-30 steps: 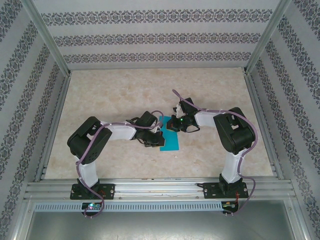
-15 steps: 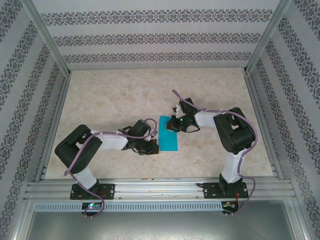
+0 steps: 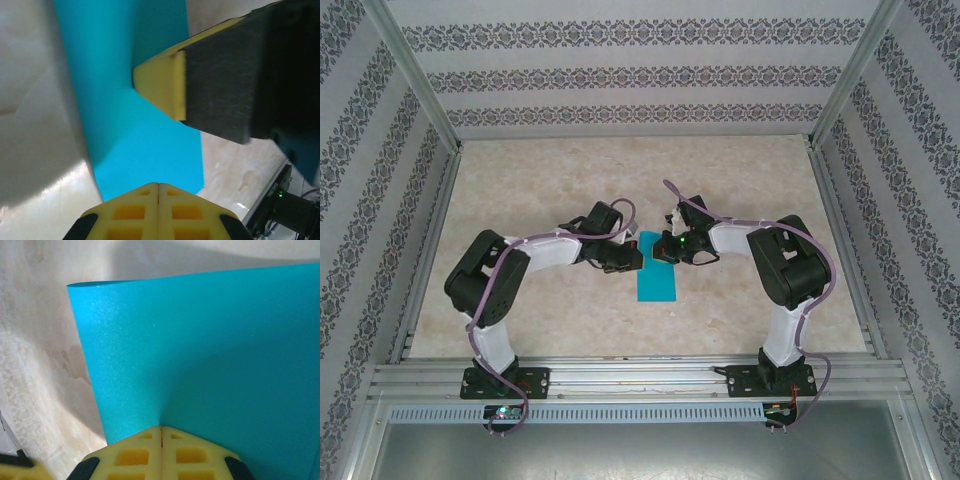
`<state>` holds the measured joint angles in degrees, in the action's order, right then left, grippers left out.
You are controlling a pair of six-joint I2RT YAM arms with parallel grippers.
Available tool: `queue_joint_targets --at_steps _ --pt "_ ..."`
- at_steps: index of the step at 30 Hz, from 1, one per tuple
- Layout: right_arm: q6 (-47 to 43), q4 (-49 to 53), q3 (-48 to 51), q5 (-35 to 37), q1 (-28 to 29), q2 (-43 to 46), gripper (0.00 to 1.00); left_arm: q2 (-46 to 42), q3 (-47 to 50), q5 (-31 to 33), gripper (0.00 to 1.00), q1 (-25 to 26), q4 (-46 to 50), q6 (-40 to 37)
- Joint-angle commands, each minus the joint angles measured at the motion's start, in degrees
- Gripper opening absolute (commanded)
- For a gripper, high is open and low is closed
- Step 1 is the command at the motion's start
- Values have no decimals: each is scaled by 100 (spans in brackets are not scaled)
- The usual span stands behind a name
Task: Fold a paper plane with a square sheet of paper (fold left side to right side)
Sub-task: Hold the square sheet of paper at the center of the table.
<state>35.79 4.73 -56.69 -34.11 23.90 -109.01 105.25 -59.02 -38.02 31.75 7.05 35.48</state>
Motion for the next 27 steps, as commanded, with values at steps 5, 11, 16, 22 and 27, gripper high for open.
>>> queue_joint_targets --at_steps 5,11,16,22,27 --pt "-94 362 133 607 45 -101 0 500 -254 -110 0 37 60 -219" --pt "-116 403 69 573 39 -50 0 625 -193 154 0 104 204 -253" --pt "-116 431 -126 395 38 118 0 725 -64 411 0 146 380 -190" --pt "-156 589 -294 332 -17 699 11 666 143 554 0 274 216 169" --pt "-157 908 115 416 24 1381 6 604 242 667 0 375 71 475"
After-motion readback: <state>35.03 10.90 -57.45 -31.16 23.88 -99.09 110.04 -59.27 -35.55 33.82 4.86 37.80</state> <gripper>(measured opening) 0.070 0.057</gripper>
